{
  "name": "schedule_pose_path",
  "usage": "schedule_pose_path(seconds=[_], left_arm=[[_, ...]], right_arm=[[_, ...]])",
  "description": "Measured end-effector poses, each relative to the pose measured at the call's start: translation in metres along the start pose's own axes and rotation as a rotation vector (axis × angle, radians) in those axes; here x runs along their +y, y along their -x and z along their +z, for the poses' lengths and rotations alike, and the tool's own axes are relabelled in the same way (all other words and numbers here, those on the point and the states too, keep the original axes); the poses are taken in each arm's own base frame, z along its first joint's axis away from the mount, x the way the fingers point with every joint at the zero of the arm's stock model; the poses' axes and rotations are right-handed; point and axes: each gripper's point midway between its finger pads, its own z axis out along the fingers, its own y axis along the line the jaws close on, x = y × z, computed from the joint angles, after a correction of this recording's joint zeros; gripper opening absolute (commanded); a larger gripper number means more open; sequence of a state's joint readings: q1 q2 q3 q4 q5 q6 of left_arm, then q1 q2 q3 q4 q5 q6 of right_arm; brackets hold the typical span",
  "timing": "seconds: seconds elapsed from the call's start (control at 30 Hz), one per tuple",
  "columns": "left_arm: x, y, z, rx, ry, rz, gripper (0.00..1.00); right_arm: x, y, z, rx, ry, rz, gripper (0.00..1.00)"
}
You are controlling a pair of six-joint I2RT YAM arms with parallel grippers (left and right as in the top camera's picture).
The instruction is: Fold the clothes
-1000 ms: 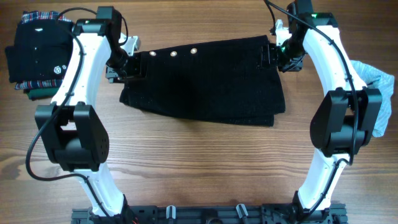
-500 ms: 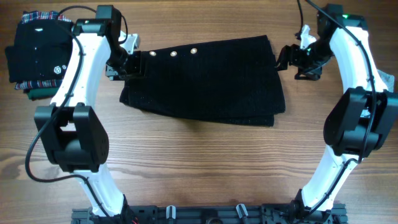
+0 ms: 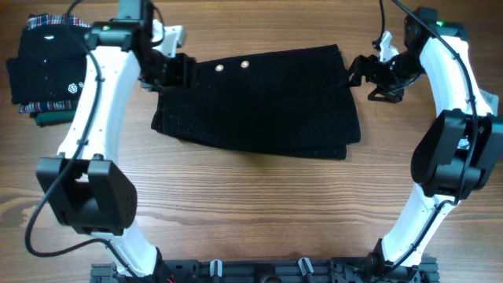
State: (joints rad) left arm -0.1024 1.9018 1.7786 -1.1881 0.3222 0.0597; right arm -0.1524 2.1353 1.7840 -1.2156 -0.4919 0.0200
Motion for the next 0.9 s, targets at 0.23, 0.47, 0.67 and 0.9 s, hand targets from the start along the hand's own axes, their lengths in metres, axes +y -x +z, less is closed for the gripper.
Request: schedule_pose_path(seconds=[0.23,0.47,0.67,0.9], left_arm=[[-0.011,-0.001,0.016,0.024,0.072,0.065,0.65],[0.014,-0.011,0.055,0.13,0.133,0.035,0.64],[0.036,-0.031,0.078,0.25,0.212,0.012,0.64],[0.044,-0.038,0.083,0.28,0.245,0.0,0.65]], right_arm=[[-0.011,-0.015,0.026,0.035,0.061,0.038,0.92],[-0.013,-0.017,0.034,0.033,0.076,0.037,0.93],[-0.013,-0.011,0.035,0.008,0.077,0.022,0.92],[-0.011,-0.007,0.031,-0.003,0.076,0.014,0.95]])
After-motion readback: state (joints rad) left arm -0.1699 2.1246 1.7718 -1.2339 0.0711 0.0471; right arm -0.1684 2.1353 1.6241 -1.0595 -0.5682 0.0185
